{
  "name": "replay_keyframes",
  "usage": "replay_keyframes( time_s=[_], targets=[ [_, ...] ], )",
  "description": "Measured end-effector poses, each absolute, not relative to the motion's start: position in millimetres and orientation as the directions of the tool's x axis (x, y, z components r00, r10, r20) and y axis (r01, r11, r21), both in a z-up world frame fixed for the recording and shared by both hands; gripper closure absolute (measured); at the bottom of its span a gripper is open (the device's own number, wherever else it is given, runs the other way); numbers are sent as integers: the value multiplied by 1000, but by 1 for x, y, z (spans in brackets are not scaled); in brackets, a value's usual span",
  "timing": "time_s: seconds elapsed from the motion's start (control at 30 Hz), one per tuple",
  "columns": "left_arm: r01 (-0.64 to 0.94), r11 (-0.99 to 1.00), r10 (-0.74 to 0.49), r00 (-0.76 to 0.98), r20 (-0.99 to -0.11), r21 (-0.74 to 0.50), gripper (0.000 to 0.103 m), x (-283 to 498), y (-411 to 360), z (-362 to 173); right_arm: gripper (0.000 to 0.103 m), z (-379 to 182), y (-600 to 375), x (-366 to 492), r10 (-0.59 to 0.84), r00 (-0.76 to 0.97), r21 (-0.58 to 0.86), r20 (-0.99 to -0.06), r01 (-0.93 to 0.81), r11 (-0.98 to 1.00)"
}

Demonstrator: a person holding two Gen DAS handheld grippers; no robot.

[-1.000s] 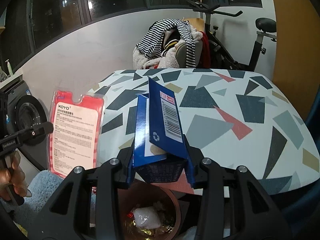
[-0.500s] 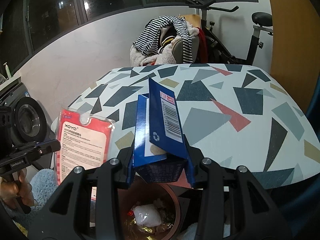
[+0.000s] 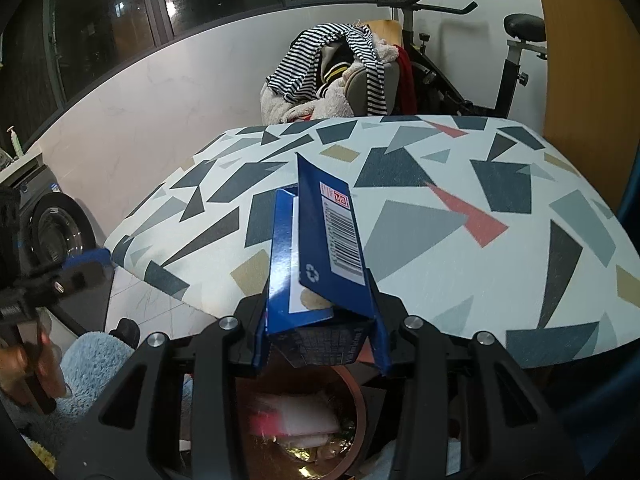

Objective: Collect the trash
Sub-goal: 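Carry the pink package and blue box over the brown bin and release both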

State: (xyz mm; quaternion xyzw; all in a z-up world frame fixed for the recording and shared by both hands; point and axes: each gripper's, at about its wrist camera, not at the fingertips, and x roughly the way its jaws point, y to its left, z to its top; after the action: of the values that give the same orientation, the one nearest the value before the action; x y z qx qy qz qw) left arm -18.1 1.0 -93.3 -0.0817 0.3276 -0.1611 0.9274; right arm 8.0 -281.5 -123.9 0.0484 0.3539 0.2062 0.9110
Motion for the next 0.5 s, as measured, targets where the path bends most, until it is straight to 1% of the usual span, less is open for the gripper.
replay_keyframes(
  time_s=[0.07, 0.27, 0.5],
  targets=[
    [227, 940, -335, 744, -578, -253, 6, -20, 6, -90, 62, -127, -278, 6, 416, 655, 232, -631, -352, 907],
    [180, 961, -271, 770, -578, -211, 6, -27, 17, -81, 62, -142, -261, 0, 437, 606, 219, -664, -401, 889],
    [135, 967, -239, 782, -576, -218, 6, -29, 28, -79, 61, -163, -246, -6, 456, 547, 224, -702, -438, 871]
  ],
)
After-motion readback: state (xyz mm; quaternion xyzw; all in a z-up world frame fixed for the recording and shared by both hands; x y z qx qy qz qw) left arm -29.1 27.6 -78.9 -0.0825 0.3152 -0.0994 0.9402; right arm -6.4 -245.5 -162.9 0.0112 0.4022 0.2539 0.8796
